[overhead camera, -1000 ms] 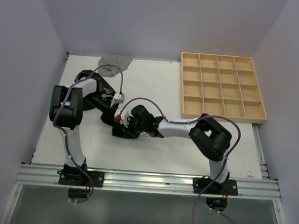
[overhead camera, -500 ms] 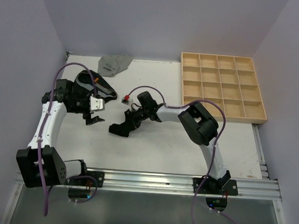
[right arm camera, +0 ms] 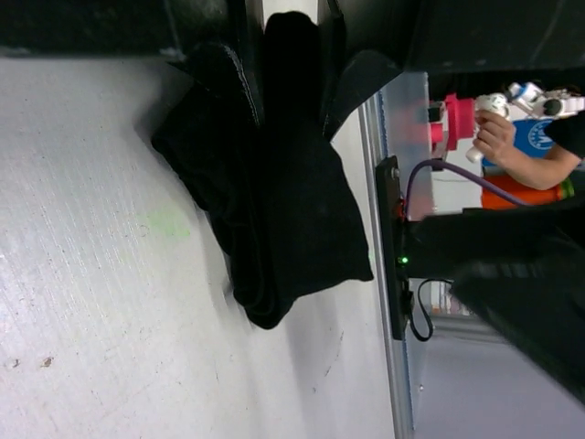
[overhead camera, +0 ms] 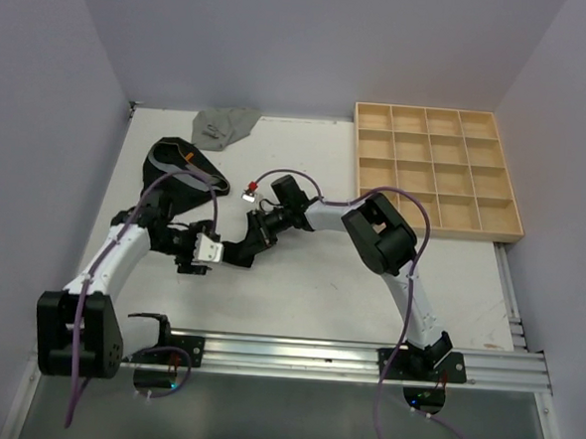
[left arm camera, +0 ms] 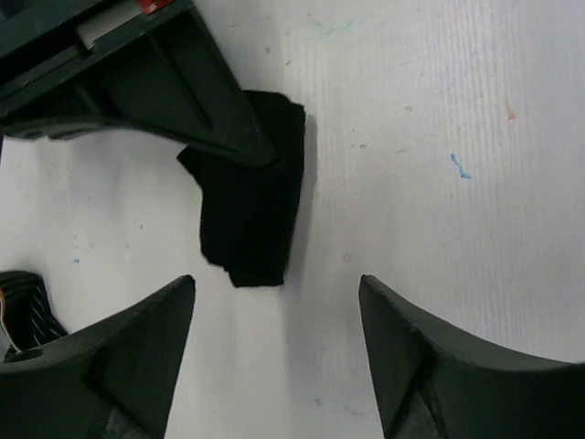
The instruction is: Roll the underwear
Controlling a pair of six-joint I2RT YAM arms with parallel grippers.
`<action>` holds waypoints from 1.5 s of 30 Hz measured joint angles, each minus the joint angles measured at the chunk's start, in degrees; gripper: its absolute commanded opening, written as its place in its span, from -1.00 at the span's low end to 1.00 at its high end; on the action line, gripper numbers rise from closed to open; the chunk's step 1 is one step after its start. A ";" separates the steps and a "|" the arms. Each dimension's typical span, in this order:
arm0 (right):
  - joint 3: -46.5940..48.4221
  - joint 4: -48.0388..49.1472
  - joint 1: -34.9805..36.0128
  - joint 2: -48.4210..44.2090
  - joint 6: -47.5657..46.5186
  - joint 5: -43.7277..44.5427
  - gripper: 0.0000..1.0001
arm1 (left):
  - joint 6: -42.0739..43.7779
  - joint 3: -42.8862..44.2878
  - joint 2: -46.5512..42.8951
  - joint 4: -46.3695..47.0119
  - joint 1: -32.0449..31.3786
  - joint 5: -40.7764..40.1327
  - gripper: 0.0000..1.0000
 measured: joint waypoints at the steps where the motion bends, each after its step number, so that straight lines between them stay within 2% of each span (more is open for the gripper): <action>1: 0.15 0.00 -0.09 0.28 0.55 -0.55 -1.00 | -0.76 -2.84 -2.82 3.37 -2.38 -1.51 0.43; 5: 0.48 0.17 -0.46 1.36 2.51 -2.56 -1.00 | -2.91 -10.82 -8.66 13.44 -9.66 -5.99 0.39; 14: 1.03 0.83 -0.87 2.95 5.55 -5.60 -1.00 | -3.87 -18.25 -7.19 30.95 -16.31 -12.68 0.27; 16: 1.40 0.76 -0.94 3.30 5.88 -6.05 -1.00 | -3.82 -18.69 -5.77 33.46 -17.33 -13.81 0.15; 18: 1.64 0.72 -1.01 3.61 6.08 -6.51 -1.00 | -3.76 -18.75 -4.15 35.23 -18.10 -14.71 -0.13; 19: 1.68 0.59 -1.01 3.67 6.14 -6.67 -1.00 | -3.45 -18.67 -3.19 36.30 -18.38 -15.17 -0.36; 21: 1.66 0.46 -1.03 3.65 6.16 -6.75 -0.82 | -2.82 -17.27 -0.72 36.24 -18.93 -15.82 -0.60; 22: 1.57 0.35 -1.07 3.56 6.16 -6.71 -0.62 | -2.62 -16.06 0.55 35.41 -19.23 -16.13 -0.75; 25: -0.72 0.37 -1.49 1.51 5.92 -4.81 -0.43 | -2.29 -11.10 5.18 30.60 -20.44 -16.98 -0.88; 32: -16.22 0.85 -3.08 -15.26 1.97 13.11 0.01 | -2.14 -1.55 13.68 22.10 -21.59 -14.82 -0.96; 35: -24.24 -1.22 -4.52 -25.42 -1.03 22.27 0.04 | -2.73 3.82 17.97 16.33 -21.49 -14.36 -0.98; 38: -28.09 -4.13 -5.55 -35.43 -5.01 31.32 0.07 | -3.69 9.16 22.29 10.56 -21.16 -13.38 -0.97; 40: -30.34 -4.50 -5.44 -43.12 -7.98 36.87 0.41 | -4.39 12.70 25.18 6.82 -20.96 -12.57 -0.97; 41: -31.80 -4.61 -5.27 -47.60 -9.40 38.91 0.64 | -4.81 14.29 26.64 5.16 -20.85 -12.11 -0.97; 42: -33.11 -4.59 -5.05 -52.13 -10.97 40.52 0.97 | -5.22 15.52 27.76 3.87 -20.76 -11.63 -0.97; 45: -35.23 -4.20 -4.74 -63.45 -15.15 43.47 0.97 | -6.08 18.01 30.12 1.22 -20.68 -10.34 -0.97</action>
